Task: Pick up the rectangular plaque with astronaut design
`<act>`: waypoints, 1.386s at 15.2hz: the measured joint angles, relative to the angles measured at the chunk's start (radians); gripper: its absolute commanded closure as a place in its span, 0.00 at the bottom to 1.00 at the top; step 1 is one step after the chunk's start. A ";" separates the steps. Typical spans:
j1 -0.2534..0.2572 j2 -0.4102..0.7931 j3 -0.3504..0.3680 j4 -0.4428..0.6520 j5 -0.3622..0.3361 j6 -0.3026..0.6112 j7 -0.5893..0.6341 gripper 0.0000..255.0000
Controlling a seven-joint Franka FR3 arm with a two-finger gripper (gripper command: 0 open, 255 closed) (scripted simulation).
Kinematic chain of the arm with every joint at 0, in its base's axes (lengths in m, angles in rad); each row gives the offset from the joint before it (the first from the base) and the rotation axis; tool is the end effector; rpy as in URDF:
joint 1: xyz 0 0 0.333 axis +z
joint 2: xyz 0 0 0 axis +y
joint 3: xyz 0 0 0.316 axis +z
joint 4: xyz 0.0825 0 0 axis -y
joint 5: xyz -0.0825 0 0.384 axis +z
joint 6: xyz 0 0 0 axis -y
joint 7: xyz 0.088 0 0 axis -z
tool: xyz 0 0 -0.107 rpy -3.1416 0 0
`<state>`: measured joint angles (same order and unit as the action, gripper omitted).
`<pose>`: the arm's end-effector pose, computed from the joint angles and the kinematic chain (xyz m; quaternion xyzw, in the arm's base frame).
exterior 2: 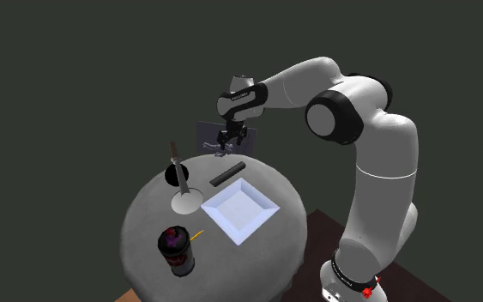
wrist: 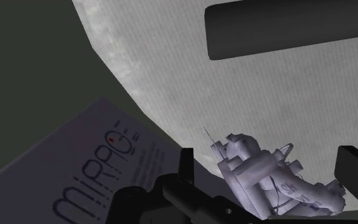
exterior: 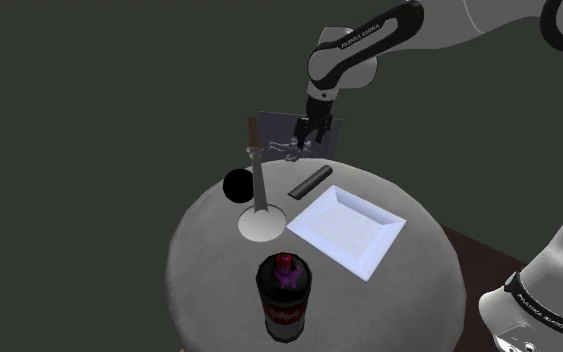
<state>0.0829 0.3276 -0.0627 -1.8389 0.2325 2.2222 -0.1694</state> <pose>0.6379 0.0228 0.3575 -0.9956 -0.0286 -0.0347 0.0819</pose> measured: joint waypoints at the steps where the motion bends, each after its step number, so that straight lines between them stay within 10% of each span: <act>1: 0.000 0.007 0.001 -0.003 0.002 0.010 -0.003 0.00; 3: 0.000 0.021 0.002 -0.007 0.006 0.028 -0.007 0.00; 4: -0.001 0.022 0.002 -0.011 0.007 0.032 -0.008 1.00; 21: 0.001 -0.009 -0.001 0.017 -0.005 -0.026 0.007 1.00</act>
<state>0.0837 0.3185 -0.0641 -1.8217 0.2277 2.1958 -0.1624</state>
